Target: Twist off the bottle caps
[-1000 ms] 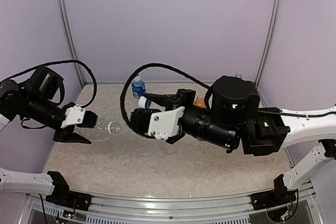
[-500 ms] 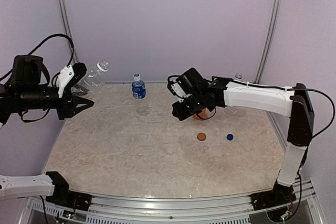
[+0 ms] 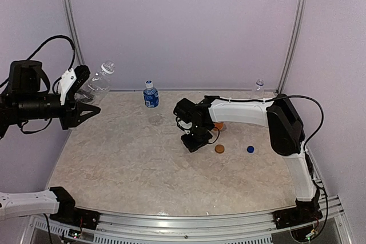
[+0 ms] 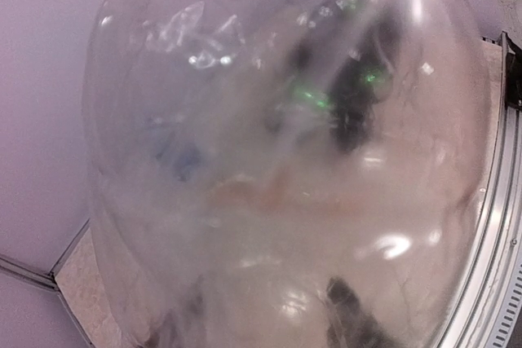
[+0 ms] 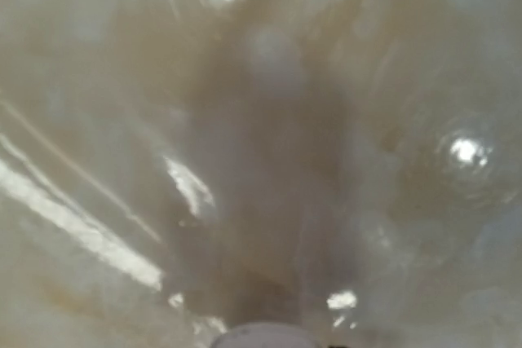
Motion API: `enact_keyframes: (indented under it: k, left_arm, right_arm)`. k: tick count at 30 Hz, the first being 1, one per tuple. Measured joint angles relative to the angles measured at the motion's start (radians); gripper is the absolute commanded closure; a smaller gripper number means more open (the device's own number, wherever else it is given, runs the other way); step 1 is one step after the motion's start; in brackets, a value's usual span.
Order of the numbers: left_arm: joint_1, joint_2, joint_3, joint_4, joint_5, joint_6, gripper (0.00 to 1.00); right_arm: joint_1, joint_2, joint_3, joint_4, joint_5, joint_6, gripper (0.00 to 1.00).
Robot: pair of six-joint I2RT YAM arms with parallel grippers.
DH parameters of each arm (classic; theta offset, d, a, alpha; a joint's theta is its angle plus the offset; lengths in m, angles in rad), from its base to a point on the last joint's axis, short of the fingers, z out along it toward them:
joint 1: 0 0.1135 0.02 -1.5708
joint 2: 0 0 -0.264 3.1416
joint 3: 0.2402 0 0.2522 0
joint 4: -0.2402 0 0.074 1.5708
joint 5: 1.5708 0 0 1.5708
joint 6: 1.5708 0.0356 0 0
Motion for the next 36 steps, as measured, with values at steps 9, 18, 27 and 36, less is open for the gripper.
enact_keyframes:
  k: [9,18,27,36]
  left_arm:
    - [0.0,0.003,0.0,0.001,0.009,0.005,0.77]
    - [0.0,0.0,0.01,0.0,0.085,0.005,0.76]
    - [-0.001,-0.042,0.012,0.0,0.255,0.003,0.73]
    - [-0.002,-0.044,0.013,0.0,0.348,0.003,0.73]
  right_arm:
    - [0.004,0.034,0.039,-0.042,-0.008,-0.006,0.05]
    - [0.048,-0.117,0.091,0.029,0.07,-0.141,0.01]
    - [0.311,-0.76,-0.398,1.191,-0.43,-0.357,0.04]
    - [0.327,-0.45,-0.182,1.534,-0.534,-0.238,0.13]
